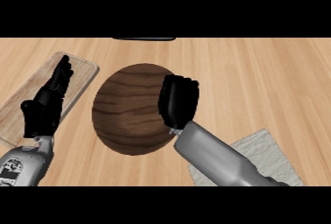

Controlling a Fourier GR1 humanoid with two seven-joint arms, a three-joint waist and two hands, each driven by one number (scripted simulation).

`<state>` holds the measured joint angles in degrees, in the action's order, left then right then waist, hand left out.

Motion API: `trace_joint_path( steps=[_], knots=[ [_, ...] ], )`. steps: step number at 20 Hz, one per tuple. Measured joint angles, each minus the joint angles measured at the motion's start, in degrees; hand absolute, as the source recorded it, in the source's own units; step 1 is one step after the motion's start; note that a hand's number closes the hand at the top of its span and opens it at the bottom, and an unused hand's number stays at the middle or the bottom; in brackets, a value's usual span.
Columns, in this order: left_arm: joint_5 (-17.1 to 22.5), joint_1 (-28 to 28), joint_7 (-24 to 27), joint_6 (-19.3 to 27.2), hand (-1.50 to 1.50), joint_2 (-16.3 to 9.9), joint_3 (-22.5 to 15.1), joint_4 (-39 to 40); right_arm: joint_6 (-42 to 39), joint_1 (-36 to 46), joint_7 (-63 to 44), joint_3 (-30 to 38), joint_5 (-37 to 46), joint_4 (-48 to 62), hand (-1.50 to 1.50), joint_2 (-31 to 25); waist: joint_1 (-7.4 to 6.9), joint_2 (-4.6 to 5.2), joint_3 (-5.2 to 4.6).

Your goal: Pick the cupcake from the placemat and place it in the bowl

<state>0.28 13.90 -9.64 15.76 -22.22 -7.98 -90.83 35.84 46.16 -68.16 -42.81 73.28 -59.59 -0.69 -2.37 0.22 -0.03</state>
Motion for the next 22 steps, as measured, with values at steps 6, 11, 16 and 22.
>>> trace_joint_path(
  steps=[6,11,16,22],
  knots=[
    [-0.93,1.44,-0.27,0.47,0.00,1.23,-0.44,0.61,7.09,-2.34,5.32,4.95,-8.54,4.95,-1.50,0.13,-0.31,0.59,0.09],
    [-1.01,2.42,-0.57,-0.25,0.00,1.31,-0.03,1.20,14.22,-1.70,11.35,6.31,-19.67,8.07,-1.50,0.38,-0.81,0.76,0.12],
    [-1.58,1.70,0.13,-0.32,0.00,1.82,0.17,1.42,21.14,-0.87,18.48,6.47,-26.94,9.51,-1.50,0.42,-0.55,0.61,0.12],
    [-1.50,0.38,-0.27,-0.88,0.00,1.14,2.18,0.63,26.45,-4.18,22.14,6.15,-30.70,5.67,-1.50,0.40,0.90,0.06,0.08]
  ],
)
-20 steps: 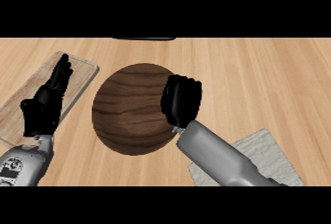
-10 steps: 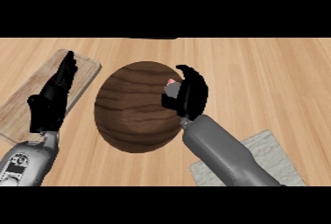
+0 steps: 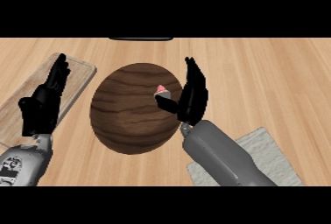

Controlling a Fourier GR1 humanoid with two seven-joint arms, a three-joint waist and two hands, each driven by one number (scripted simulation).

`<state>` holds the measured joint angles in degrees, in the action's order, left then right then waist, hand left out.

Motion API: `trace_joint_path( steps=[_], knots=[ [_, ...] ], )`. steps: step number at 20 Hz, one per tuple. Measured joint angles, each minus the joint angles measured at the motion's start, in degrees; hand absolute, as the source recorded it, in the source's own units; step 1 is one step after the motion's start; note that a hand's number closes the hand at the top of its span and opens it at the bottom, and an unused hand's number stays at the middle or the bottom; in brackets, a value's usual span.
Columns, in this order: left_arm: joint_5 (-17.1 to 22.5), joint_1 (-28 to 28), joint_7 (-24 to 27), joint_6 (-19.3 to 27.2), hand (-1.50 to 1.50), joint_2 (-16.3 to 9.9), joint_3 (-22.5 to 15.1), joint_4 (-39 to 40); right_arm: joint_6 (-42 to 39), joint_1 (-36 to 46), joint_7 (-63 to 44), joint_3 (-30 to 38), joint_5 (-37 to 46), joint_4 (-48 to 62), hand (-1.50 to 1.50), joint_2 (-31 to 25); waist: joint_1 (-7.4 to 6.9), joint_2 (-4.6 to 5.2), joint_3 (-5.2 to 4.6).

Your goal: Pick the cupcake from the placemat and place it in the bowl

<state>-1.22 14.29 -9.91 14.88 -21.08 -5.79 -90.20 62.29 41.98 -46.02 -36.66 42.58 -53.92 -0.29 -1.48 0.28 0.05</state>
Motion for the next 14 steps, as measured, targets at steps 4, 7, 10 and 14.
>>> trace_joint_path(
  steps=[4,7,10,14],
  knots=[
    [-0.48,-0.67,-0.66,0.19,0.00,0.30,0.72,-0.65,0.79,-6.29,1.39,0.29,-0.24,-9.23,-1.50,-0.53,1.30,-0.36,-0.02],
    [-0.68,-1.85,-0.20,0.05,0.00,0.61,1.06,-1.16,1.61,-13.07,2.95,-1.50,-0.04,-17.52,-1.50,-1.97,1.78,-0.49,-0.03],
    [-0.92,-2.00,-1.46,-0.28,0.00,0.51,1.39,-2.09,2.10,-20.48,5.37,-4.51,-1.25,-26.71,-1.50,-4.65,2.02,-0.52,-0.02],
    [-1.03,-2.03,-0.63,-0.76,0.00,1.01,2.17,-1.18,2.74,-30.16,8.76,-9.55,-1.46,-37.36,-1.50,-8.30,2.14,-0.48,-0.03]
  ],
)
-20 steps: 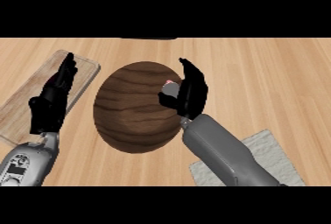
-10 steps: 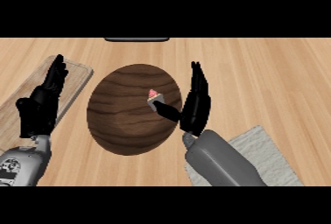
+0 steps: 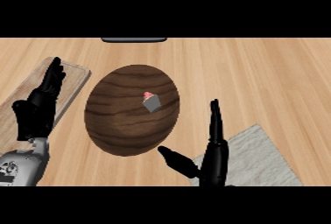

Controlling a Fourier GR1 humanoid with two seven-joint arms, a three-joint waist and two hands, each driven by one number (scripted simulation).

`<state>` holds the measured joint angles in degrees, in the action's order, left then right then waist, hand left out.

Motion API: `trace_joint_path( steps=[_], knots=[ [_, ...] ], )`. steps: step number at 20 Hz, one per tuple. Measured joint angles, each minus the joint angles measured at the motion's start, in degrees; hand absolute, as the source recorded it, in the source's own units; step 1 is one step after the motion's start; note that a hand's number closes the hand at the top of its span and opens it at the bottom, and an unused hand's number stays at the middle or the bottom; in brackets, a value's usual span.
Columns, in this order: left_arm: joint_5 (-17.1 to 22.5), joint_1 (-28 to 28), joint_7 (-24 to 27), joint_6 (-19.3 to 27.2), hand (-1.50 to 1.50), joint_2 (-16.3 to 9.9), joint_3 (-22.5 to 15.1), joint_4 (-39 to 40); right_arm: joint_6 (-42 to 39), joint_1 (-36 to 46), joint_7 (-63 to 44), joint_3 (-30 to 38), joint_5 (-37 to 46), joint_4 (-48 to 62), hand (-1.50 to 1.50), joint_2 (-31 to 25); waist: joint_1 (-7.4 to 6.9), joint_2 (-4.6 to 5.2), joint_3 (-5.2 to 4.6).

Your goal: Pick the cupcake from the placemat and place it in the bowl

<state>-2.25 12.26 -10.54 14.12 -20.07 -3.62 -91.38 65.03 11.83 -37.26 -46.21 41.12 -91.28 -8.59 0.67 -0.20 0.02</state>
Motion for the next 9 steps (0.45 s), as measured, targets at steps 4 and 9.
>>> trace_joint_path(
  steps=[4,9],
  knots=[
    [-1.00,-1.33,0.04,-0.36,0.00,0.88,-0.07,-1.43,0.32,-7.20,3.62,-3.80,-0.03,-6.82,-1.50,-2.57,-0.29,0.05,0.00],
    [-1.87,-0.29,-0.04,-1.62,0.00,1.93,1.05,-0.82,0.95,-13.43,8.57,-6.63,0.61,-9.84,-1.50,-3.18,-0.41,0.13,-0.01]
  ],
)
